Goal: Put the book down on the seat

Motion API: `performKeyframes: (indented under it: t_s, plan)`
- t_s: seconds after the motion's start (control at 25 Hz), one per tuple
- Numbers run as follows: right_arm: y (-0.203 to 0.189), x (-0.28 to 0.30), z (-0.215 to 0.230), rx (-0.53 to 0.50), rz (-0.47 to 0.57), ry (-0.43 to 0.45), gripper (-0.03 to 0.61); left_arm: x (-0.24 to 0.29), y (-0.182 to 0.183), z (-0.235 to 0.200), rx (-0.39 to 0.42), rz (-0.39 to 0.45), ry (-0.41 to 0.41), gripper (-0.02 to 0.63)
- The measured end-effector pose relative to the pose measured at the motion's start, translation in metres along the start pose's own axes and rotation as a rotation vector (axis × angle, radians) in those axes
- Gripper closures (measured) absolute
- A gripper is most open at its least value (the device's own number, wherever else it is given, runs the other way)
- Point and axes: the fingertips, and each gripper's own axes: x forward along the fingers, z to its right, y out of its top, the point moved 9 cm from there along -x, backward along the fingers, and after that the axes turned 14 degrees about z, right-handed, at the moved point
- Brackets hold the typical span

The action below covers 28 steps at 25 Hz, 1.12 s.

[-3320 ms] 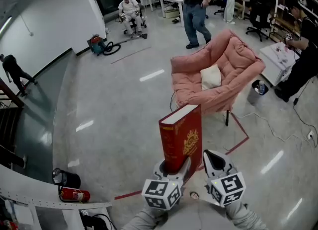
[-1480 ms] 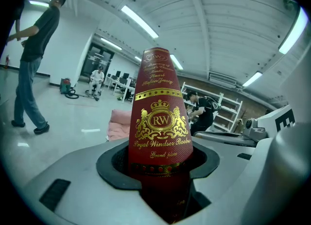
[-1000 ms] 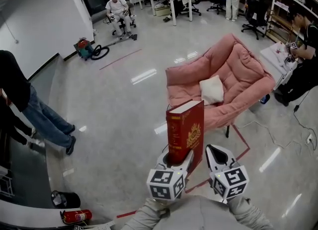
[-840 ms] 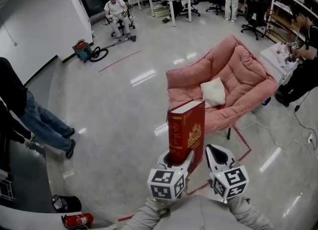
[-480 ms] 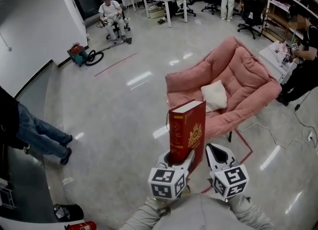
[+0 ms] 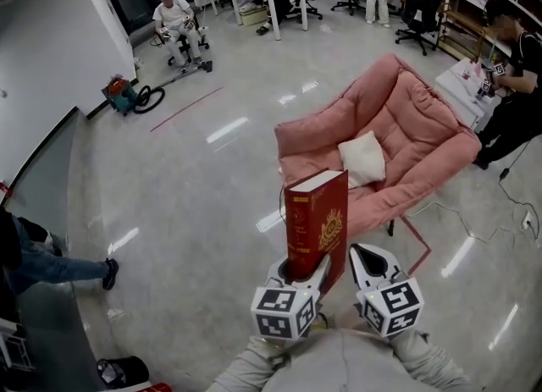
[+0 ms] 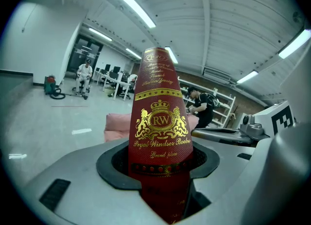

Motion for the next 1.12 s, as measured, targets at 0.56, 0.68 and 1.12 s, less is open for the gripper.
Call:
performKeyframes:
  t_s: [0.56, 0.68, 1.12]
  plan:
    - [-0.007, 0.056, 0.052, 0.015, -0.043, 0.028, 0.574, 0.067, -0.003, -0.025, -0.04, -0.035, 0.031, 0.37]
    - [-0.007, 0.075, 0.076, 0.023, -0.052, 0.029, 0.574, 0.094, -0.002, -0.031, -0.056, -0.04, 0.044, 0.37]
    - [-0.017, 0.146, 0.146, 0.069, -0.149, 0.058, 0.574, 0.189, 0.0, -0.063, -0.124, -0.103, 0.109, 0.37]
